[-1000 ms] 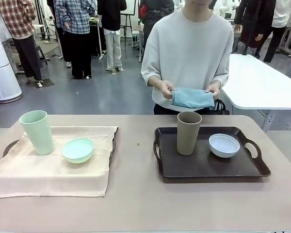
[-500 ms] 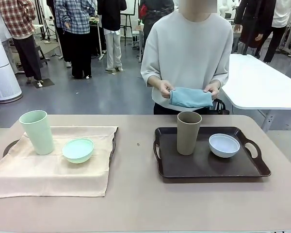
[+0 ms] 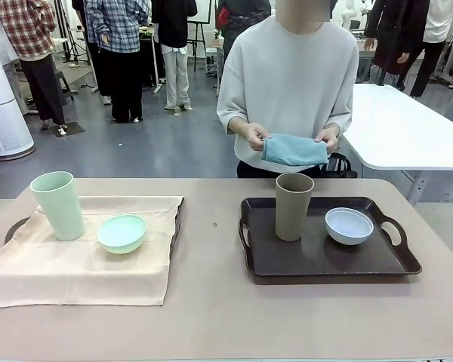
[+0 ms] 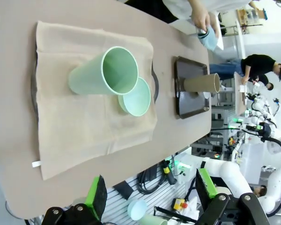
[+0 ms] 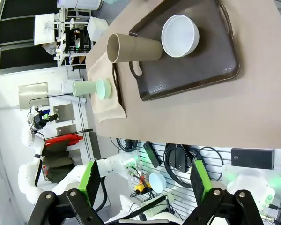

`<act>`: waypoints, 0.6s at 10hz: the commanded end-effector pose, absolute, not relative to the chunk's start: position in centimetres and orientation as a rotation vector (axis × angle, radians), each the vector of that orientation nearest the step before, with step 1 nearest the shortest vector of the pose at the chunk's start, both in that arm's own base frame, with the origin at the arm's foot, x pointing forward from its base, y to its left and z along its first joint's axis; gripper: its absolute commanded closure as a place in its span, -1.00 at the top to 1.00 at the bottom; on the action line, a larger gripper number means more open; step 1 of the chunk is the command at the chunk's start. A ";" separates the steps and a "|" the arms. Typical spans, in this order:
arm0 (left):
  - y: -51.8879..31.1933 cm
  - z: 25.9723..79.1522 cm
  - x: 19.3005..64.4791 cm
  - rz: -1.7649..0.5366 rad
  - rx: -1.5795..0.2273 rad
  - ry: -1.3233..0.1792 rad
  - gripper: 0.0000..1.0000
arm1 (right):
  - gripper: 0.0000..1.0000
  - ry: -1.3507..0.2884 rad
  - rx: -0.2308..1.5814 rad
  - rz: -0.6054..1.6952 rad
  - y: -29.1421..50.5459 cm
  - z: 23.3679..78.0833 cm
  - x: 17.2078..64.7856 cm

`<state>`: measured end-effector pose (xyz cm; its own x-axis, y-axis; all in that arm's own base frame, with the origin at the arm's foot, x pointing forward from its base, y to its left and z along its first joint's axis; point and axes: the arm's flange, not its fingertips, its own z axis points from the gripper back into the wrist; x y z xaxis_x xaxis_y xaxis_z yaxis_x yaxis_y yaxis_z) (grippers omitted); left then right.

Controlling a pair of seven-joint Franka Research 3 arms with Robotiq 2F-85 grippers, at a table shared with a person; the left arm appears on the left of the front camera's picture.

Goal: Set up a tray with a mat and arrange the tableware.
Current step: Pick up the Picnic Bowl and Reusable plastic cup from the Handle tray in front of the human's position and hold them in the air.

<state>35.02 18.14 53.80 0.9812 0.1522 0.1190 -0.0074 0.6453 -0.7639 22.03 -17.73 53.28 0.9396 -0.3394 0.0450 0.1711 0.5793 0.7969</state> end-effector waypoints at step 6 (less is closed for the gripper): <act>18.2 53.8 35.0 0.092 -0.868 -0.185 1.00 | 1.00 -0.204 0.916 -0.283 -17.9 53.3 21.9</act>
<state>35.01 18.15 53.80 0.9811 0.1527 0.1190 -0.0078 0.6455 -0.7637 21.99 -17.76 53.28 0.9393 -0.3402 0.0444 0.1719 0.5789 0.7971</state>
